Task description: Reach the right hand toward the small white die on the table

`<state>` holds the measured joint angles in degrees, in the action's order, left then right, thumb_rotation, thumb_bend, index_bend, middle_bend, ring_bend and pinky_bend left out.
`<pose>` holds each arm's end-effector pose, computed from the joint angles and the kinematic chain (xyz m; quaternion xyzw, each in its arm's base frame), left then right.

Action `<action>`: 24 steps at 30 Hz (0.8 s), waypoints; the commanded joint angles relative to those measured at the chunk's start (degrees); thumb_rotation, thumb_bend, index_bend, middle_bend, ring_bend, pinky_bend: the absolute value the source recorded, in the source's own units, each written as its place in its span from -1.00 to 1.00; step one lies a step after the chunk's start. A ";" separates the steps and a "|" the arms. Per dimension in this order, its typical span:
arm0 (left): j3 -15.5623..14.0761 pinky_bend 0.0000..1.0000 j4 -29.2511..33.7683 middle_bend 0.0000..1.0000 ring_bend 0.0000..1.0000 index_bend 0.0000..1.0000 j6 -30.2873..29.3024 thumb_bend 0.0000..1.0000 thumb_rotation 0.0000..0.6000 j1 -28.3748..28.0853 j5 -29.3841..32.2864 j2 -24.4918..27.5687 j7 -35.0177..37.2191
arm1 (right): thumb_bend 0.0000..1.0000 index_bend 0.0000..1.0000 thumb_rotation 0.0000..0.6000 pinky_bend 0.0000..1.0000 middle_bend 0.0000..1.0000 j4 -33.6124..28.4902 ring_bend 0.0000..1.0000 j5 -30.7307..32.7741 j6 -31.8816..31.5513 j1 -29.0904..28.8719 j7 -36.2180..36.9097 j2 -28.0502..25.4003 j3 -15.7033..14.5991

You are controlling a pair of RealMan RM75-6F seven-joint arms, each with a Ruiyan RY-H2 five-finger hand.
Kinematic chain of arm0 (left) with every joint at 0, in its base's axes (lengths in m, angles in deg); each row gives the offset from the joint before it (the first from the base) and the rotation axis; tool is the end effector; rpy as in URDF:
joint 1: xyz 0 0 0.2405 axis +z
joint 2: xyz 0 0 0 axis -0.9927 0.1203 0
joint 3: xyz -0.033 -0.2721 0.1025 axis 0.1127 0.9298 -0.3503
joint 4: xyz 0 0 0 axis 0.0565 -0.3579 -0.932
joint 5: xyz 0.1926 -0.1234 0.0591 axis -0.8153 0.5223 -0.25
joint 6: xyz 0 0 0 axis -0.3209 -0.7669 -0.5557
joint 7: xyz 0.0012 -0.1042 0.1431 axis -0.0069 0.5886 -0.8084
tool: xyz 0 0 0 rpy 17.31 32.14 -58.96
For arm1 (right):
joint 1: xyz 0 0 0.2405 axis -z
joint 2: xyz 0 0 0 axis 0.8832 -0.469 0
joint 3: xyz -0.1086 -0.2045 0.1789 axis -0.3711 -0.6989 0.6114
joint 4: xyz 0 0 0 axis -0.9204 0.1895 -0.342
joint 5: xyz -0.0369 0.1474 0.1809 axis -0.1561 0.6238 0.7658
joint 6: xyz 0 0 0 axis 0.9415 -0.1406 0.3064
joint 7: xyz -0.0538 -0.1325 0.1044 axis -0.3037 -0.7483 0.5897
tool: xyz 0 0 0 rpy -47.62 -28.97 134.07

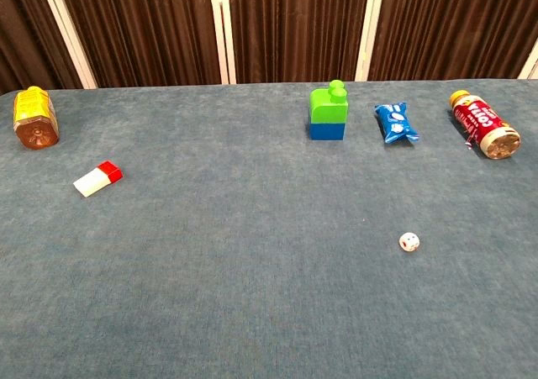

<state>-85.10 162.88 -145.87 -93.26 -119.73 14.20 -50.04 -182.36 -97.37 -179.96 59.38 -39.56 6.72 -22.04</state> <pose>-0.3292 0.2327 0.1903 -0.6026 -0.3677 -0.3662 0.6063 -0.3172 -0.2053 0.1847 0.6249 -0.2850 0.3972 0.6087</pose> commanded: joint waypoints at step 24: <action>3.33 -1.00 -0.23 -1.00 -1.00 -1.00 4.87 -1.00 1.00 -0.91 3.34 -0.46 -2.85 | 0.50 -1.00 1.00 1.00 0.51 1.67 0.58 -3.22 33.09 -18.09 -1.84 7.15 -4.30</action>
<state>-81.82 162.70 -141.05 -94.14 -116.42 13.78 -52.84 -180.12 -100.58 -152.38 45.44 -40.72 12.70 -25.84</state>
